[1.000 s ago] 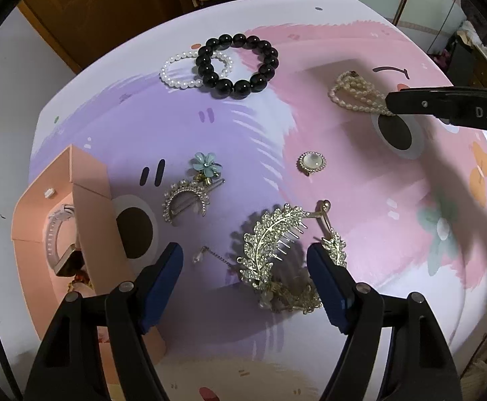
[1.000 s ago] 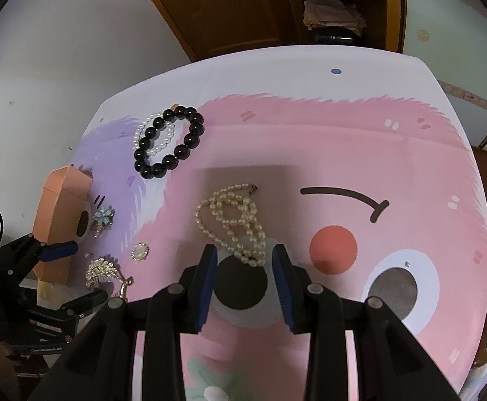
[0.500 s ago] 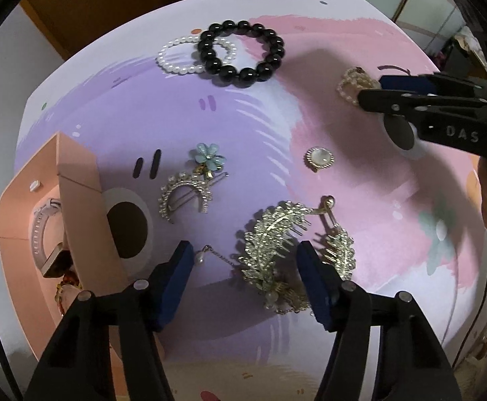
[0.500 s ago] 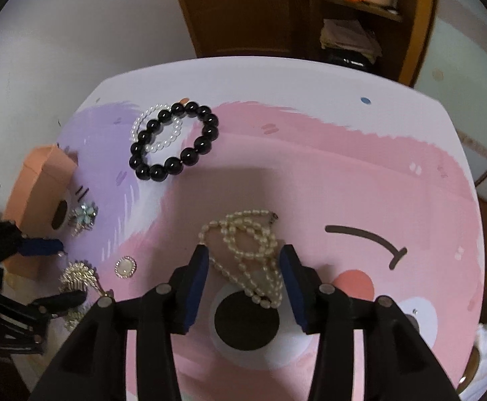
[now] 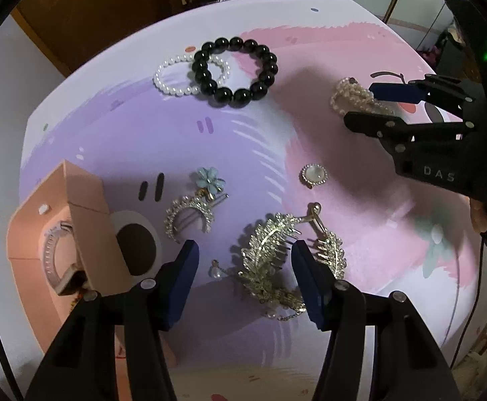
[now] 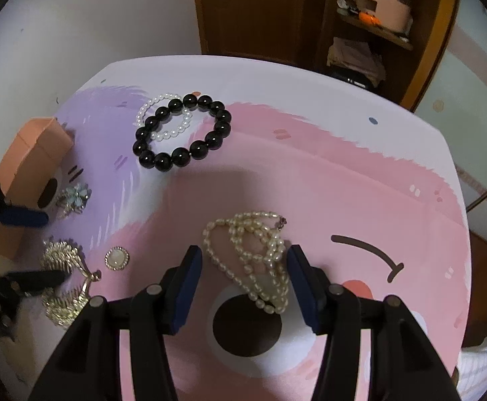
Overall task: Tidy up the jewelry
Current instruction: 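Close the left tool on the leaf comb while the right tool grasps the pearl necklace, then lift and carry the comb with the left tool while the right tool carries the necklace to the box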
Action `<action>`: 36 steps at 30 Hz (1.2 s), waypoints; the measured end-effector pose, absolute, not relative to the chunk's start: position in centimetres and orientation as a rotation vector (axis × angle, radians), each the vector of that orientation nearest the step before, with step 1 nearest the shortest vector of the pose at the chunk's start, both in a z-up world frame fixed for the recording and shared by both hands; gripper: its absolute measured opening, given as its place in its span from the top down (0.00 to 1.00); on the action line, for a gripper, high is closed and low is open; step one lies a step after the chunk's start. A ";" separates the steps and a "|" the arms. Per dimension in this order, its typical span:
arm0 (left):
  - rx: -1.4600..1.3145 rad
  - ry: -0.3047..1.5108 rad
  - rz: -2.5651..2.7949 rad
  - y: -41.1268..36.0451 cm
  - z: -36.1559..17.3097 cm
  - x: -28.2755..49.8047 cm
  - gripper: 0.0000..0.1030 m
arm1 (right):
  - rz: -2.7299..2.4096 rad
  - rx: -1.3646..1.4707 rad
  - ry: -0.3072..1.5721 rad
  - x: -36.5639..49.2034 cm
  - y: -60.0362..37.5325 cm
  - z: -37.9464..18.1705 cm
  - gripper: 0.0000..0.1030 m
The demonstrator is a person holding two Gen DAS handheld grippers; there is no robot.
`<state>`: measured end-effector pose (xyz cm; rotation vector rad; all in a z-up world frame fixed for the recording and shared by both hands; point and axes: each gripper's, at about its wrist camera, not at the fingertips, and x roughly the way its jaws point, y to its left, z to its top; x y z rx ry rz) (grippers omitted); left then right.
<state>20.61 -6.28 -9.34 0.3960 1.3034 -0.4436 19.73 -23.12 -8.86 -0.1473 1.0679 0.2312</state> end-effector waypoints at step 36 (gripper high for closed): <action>0.220 1.323 -0.357 -4.9 -8.4 18.1 0.74 | 0.231 -0.058 1.044 17.9 -24.0 -7.6 0.96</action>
